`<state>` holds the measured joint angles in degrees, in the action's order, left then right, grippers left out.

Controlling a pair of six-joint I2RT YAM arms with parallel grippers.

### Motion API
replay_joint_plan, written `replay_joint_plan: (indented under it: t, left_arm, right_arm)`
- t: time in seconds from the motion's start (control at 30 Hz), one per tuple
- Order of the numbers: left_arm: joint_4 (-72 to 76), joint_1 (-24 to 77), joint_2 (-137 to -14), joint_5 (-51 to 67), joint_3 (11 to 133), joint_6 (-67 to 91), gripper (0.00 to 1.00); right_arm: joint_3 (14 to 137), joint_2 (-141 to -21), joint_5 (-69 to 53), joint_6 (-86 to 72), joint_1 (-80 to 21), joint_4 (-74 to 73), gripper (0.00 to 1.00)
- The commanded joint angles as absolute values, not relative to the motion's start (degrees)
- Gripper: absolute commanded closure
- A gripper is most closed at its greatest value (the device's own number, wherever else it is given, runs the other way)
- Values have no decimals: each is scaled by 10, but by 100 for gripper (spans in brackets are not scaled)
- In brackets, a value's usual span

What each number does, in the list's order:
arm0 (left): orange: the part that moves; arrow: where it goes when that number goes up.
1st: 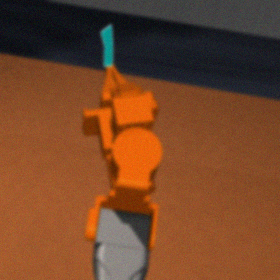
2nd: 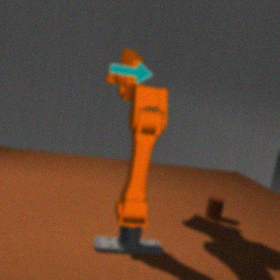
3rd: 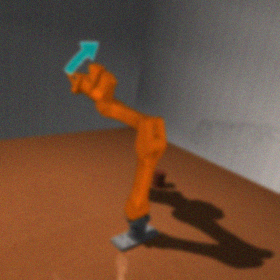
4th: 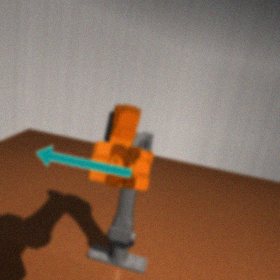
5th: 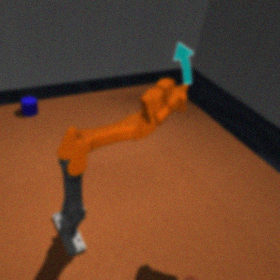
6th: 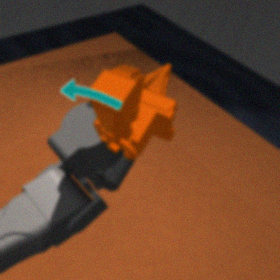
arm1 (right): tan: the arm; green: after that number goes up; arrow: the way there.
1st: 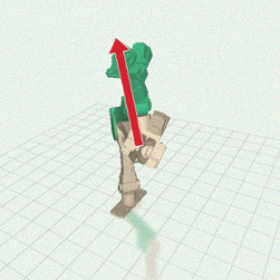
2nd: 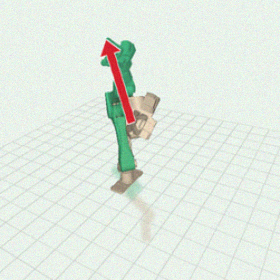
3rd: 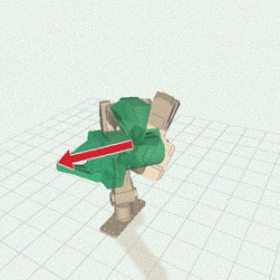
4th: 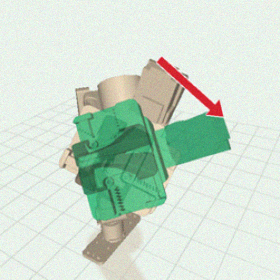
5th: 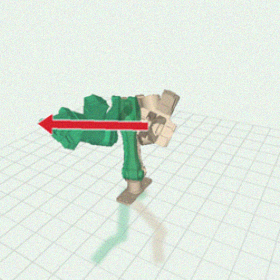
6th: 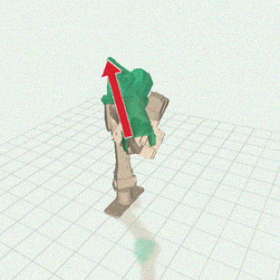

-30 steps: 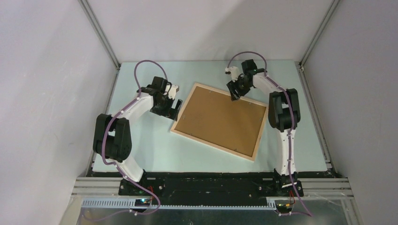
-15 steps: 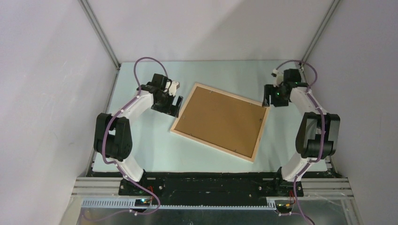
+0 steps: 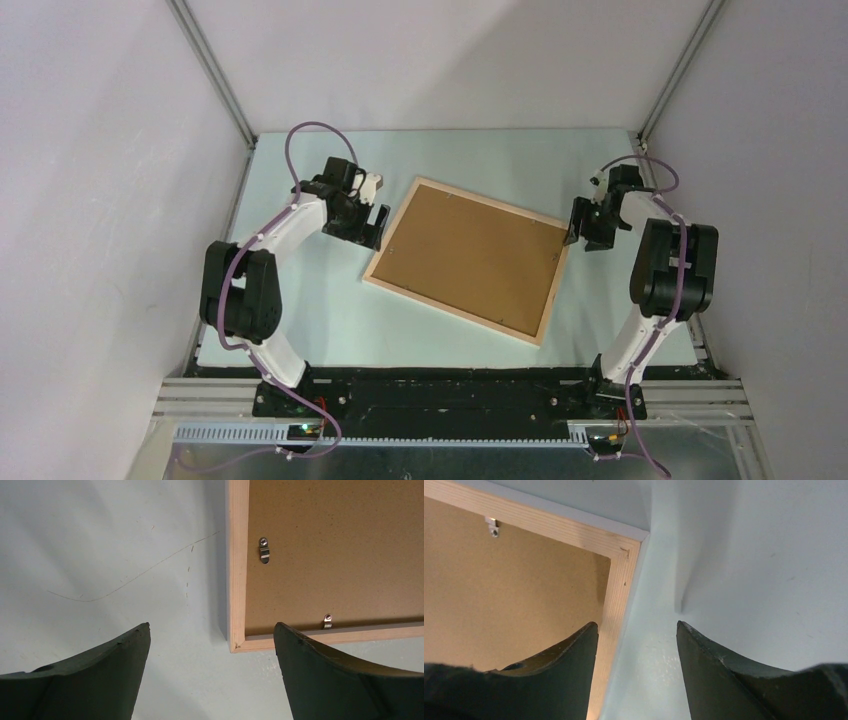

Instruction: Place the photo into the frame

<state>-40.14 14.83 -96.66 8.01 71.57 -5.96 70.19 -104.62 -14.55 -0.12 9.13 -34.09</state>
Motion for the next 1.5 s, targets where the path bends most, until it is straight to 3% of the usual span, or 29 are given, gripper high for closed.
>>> replay_joint_plan:
  t: [0.0, 0.37, 0.6, 0.9, 1.17, 1.47]
  left_arm:
    - [-392, 147, -951, 90, 720, -54, 3]
    - [-386, 147, -969, 92, 724, -52, 3]
    - [-386, 147, -971, 88, 725, -49, 3]
    - [-383, 147, -974, 81, 716, -43, 3]
    - [-385, 169, -951, 80, 652, -77, 2]
    - [-388, 195, -877, 47, 584, -150, 1]
  right_arm:
    - [705, -1071, -158, -26, 92, -315, 38]
    - [729, -1116, -137, -18, 51, -316, 48]
    - [755, -1137, -135, -2, 38, -328, 78]
    - [808, -1147, -148, 51, -22, -343, 96]
    - [854, -1168, -140, 53, -56, -354, 97]
    - [928, -1233, -169, 5, -25, -379, 98]
